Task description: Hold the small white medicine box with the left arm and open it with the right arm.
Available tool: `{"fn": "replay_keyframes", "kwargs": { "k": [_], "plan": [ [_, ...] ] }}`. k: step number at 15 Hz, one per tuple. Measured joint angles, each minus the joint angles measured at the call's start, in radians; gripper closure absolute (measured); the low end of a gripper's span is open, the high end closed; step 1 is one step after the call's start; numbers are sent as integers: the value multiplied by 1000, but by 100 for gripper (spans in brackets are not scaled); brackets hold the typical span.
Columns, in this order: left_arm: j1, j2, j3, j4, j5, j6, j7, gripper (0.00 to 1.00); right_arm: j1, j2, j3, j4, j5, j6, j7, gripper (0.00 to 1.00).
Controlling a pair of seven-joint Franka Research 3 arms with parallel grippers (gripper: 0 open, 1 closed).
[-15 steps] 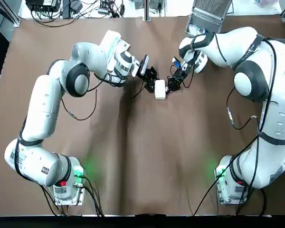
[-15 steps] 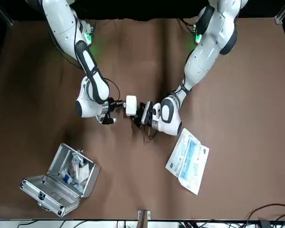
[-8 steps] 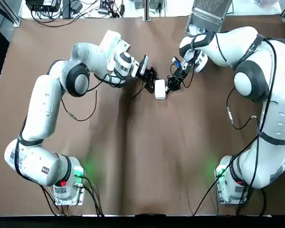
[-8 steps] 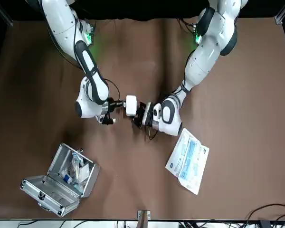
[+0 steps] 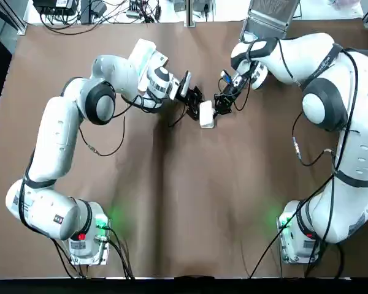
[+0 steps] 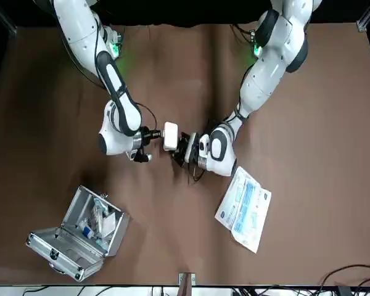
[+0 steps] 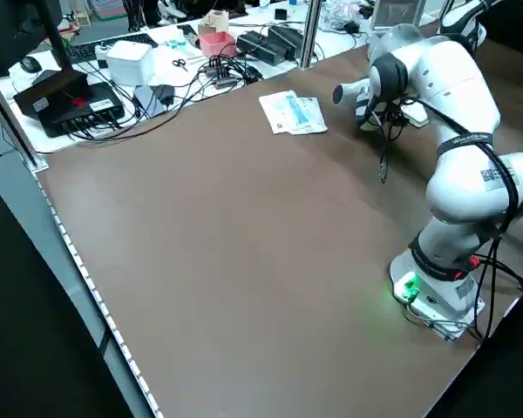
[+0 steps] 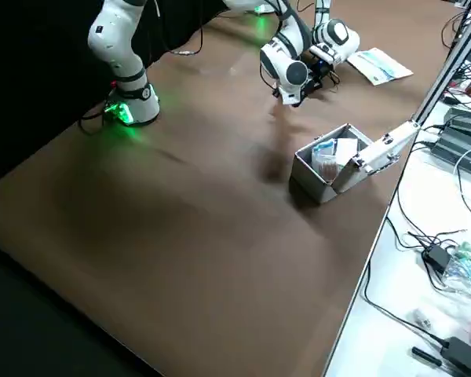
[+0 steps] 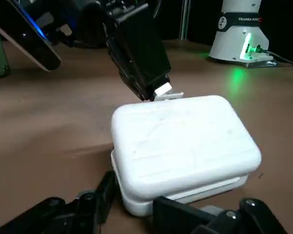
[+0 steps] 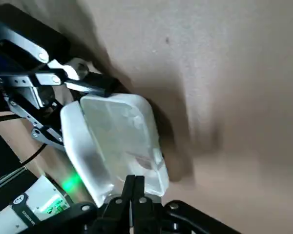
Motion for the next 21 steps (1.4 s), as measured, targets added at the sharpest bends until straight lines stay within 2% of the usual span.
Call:
{"fn": "replay_keyframes", "kwargs": {
  "k": [10, 21],
  "plan": [
    [4, 1, 0, -1, 0, -7, 8, 58, 13, -23, 5, 31, 0, -44, 86, 99],
    [4, 1, 0, -1, 0, -7, 10, 54, 39, -23, 11, 56, 5, -44, 123, 99]
  ]
}}
